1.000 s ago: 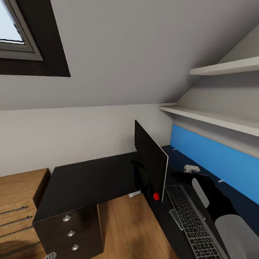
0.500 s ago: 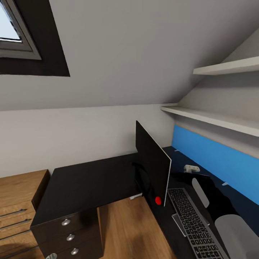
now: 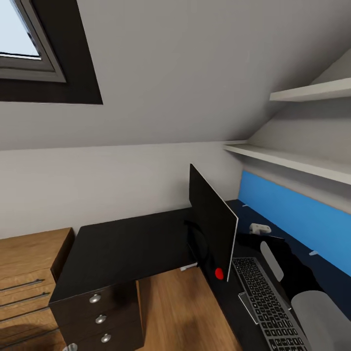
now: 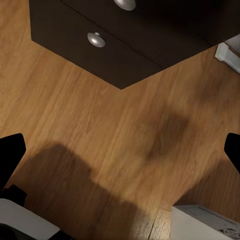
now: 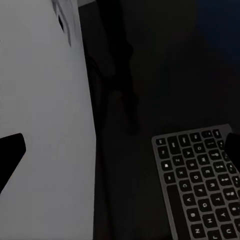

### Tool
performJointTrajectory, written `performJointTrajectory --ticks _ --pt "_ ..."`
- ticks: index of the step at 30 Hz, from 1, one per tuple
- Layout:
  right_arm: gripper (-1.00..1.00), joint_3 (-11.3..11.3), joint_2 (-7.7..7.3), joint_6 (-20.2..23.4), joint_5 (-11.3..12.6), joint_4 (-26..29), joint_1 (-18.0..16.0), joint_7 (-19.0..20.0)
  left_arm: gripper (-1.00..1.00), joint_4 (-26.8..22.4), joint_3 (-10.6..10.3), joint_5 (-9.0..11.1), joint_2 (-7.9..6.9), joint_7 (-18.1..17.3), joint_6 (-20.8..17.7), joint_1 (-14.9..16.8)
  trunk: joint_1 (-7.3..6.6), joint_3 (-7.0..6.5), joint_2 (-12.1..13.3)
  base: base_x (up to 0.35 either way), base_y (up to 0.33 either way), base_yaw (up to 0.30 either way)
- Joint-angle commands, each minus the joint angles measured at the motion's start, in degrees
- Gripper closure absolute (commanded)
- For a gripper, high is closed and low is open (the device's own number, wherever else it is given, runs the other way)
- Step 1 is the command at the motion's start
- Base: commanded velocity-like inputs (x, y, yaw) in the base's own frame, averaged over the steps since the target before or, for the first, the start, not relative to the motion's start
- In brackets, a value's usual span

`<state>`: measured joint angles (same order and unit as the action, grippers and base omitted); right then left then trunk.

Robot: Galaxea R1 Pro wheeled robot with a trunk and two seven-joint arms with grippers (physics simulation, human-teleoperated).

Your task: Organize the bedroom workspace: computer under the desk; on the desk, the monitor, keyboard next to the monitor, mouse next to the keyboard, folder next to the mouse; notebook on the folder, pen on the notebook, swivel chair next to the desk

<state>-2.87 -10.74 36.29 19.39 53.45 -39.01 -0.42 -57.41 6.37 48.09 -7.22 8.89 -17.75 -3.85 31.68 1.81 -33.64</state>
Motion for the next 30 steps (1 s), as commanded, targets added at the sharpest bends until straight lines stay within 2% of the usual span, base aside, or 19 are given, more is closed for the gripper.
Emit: performJointTrajectory --ticks 1,7,25,30 --pt "-1.00 -0.15 -0.05 0.22 0.15 0.07 -0.04 -0.02 -1.00 -0.16 0.00 0.60 0.02 0.41 -0.26 -0.01 0.03 0.10 -0.10 0.000 0.000 0.010" --pt "-1.00 -0.20 0.01 0.26 0.12 0.08 -0.01 0.00 -1.00 -0.16 -0.04 0.60 0.09 0.53 -0.26 0.00 0.03 0.10 -0.10 0.000 0.000 0.155" --pt "-1.00 -0.19 0.02 0.21 0.12 0.08 -0.01 0.10 -1.00 -0.16 -0.04 0.60 0.18 0.61 -0.26 0.00 0.03 0.10 -0.10 0.000 0.000 0.241" --pt "-1.00 -0.02 0.02 -0.30 0.07 -0.15 -0.01 -0.12 -1.00 -0.16 -0.12 0.53 0.18 0.70 -0.15 -0.01 0.03 0.10 -0.10 0.000 0.000 0.088"
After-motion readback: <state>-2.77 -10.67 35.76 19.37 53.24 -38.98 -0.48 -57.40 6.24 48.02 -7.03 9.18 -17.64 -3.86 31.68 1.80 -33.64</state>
